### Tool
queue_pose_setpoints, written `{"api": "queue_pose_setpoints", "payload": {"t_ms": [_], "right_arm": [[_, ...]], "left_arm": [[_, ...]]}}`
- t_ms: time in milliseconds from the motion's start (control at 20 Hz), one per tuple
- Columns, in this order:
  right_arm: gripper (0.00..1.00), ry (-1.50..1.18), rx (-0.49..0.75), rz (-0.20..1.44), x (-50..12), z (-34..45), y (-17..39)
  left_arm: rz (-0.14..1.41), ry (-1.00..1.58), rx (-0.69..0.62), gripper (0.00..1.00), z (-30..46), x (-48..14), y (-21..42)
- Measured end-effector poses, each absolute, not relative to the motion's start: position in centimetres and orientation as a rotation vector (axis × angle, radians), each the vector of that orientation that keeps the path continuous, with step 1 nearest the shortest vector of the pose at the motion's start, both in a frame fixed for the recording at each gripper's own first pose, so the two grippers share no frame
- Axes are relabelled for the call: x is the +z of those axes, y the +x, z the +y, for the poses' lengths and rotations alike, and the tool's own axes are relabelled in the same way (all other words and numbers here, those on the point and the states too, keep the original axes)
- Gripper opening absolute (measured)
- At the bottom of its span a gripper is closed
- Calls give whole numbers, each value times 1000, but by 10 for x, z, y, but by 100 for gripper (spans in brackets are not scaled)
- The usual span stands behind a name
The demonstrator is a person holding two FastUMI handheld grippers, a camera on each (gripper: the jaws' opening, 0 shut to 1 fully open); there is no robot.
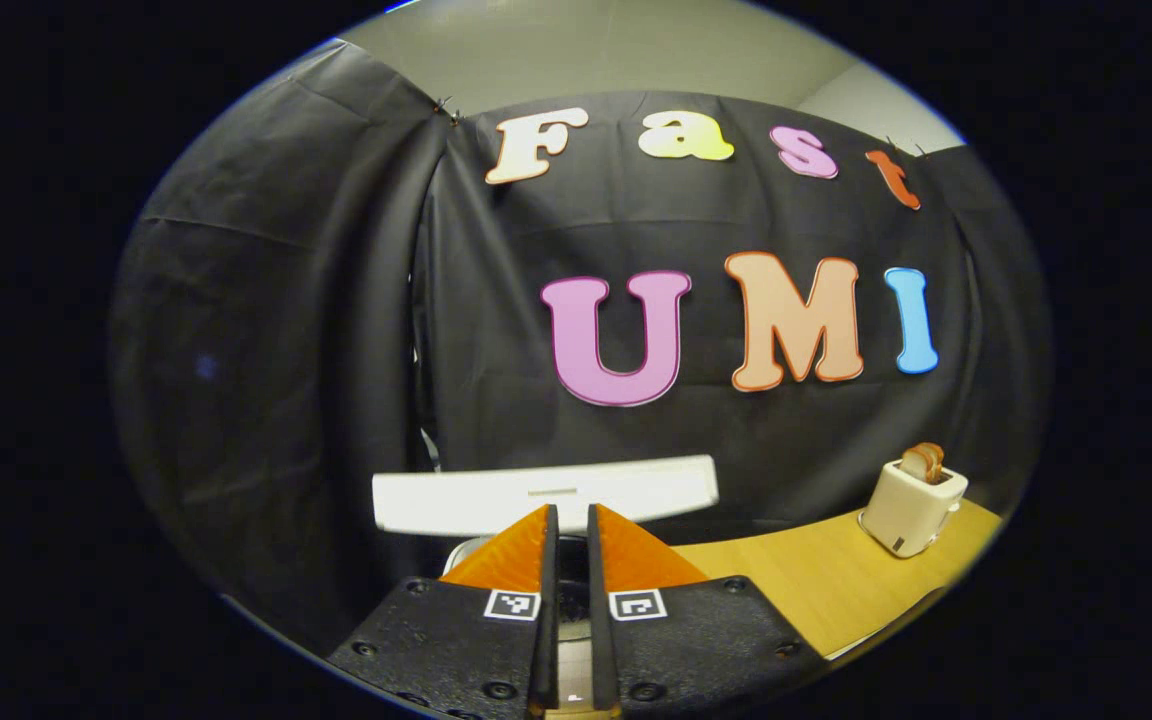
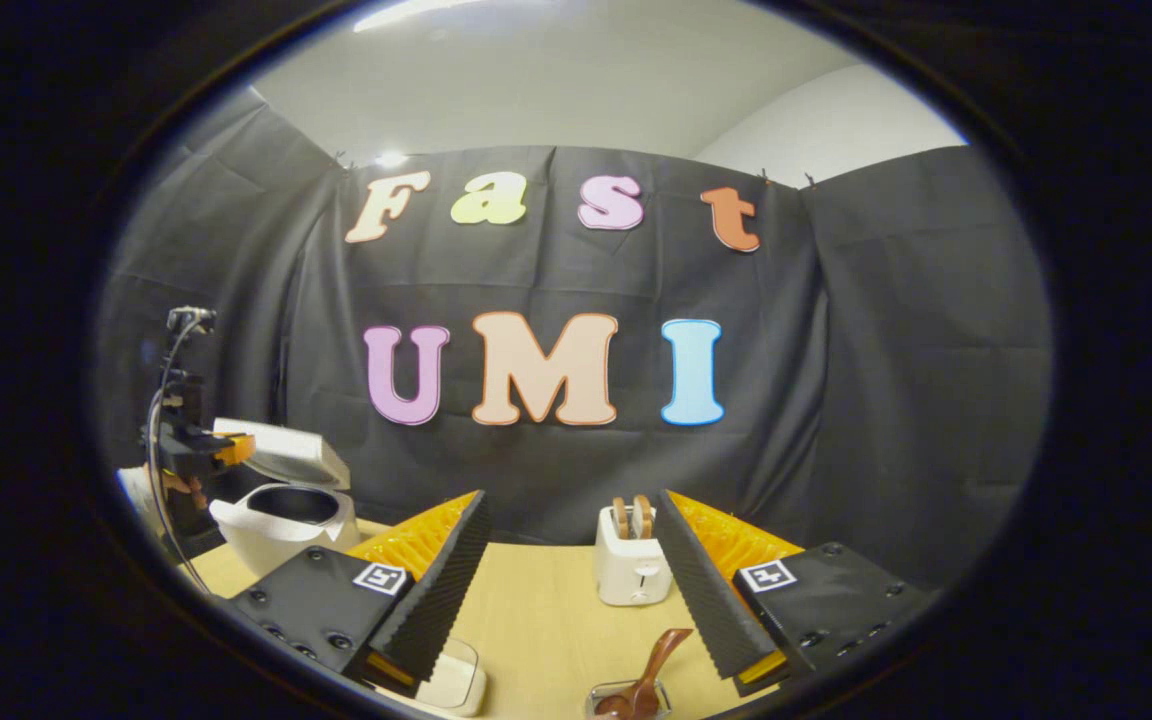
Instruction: Close the left gripper, press the button to open the rice cooker; take a wooden spoon from the chopstick holder with the right hand, scoop a spoonful of rice and pour it into the rice cooker, then put the wooden spoon back into the chopstick holder.
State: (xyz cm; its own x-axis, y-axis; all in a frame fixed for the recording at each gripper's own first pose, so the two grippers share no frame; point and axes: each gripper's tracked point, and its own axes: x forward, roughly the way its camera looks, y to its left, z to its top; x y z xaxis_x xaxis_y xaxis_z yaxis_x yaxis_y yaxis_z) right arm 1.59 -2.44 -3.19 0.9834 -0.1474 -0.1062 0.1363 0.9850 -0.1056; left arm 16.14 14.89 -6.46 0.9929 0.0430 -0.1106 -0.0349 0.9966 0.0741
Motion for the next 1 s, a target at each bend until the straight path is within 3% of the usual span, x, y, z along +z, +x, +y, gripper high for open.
{"api": "queue_pose_setpoints", "payload": {"t_ms": [250,350,1000], "right_arm": [[100,-71,-156,144,-45,-56,22],[100,-68,-173,168,-56,-74,27],[100,-32,-173,489,-191,-141,46]], "left_arm": [[28,51,-20,76,113,-16,128],[16,42,-35,87,101,-6,114],[-1,61,-24,88,60,20,39]]}}
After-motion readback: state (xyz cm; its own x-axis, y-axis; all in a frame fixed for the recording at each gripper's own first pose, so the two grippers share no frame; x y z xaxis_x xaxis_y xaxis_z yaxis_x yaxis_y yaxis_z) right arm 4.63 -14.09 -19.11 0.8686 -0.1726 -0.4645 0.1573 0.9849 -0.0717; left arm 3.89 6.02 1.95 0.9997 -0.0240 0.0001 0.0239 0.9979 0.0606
